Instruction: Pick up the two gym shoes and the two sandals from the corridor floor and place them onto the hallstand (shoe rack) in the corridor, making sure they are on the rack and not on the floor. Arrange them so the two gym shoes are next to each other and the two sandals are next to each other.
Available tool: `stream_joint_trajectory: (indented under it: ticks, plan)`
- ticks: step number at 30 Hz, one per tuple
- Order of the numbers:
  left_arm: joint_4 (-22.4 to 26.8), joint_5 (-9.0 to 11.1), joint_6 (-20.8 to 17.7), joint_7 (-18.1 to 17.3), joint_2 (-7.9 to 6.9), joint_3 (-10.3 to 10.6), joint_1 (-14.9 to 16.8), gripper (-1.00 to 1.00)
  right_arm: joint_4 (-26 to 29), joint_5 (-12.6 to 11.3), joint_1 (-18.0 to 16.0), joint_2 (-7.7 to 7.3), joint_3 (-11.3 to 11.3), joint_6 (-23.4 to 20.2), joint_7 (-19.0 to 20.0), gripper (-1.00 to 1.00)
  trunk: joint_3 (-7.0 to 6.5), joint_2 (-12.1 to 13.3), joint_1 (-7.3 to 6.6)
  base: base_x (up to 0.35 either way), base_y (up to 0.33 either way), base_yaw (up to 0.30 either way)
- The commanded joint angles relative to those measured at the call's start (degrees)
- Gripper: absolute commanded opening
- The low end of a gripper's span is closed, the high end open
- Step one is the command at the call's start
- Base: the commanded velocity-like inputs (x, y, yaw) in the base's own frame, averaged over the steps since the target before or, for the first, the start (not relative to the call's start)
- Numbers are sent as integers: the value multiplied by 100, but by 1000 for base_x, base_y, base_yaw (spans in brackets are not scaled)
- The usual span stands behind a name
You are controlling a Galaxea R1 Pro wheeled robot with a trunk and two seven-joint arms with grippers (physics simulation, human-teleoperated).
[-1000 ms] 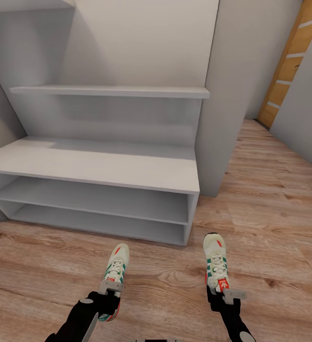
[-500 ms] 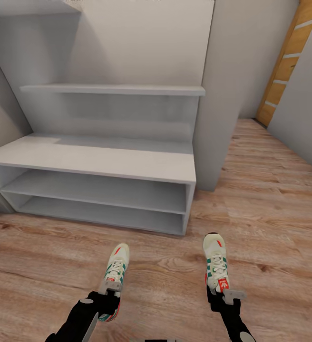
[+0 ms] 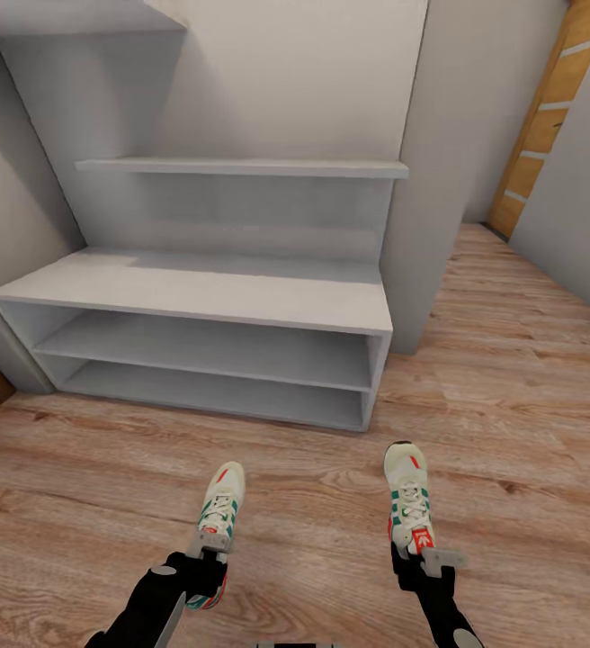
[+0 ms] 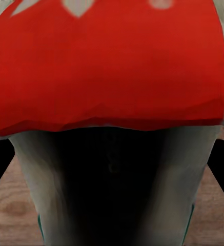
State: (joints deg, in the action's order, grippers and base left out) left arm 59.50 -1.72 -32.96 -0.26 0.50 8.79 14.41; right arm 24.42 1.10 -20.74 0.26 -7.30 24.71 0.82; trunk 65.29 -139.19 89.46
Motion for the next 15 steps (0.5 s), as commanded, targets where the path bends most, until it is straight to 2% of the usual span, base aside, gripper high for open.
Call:
stream_joint_trajectory:
  ticks: [1, 12, 15]
  plan:
    - [0, -1, 0, 0, 1, 0, 0, -100, 1, -1, 0, 0, 0, 0, 0, -100, 0, 0, 0, -6, 337, 0]
    - [0, -35, 0, 0, 2, 16, 0, -100, -6, -20, 0, 0, 0, -1, -6, -100, 0, 0, 0, 4, 341, 0]
    - [0, -44, 0, 0, 2, 23, 0, -100, -7, -39, 0, 0, 0, 0, 1, -100, 0, 0, 0, 18, 223, 0]
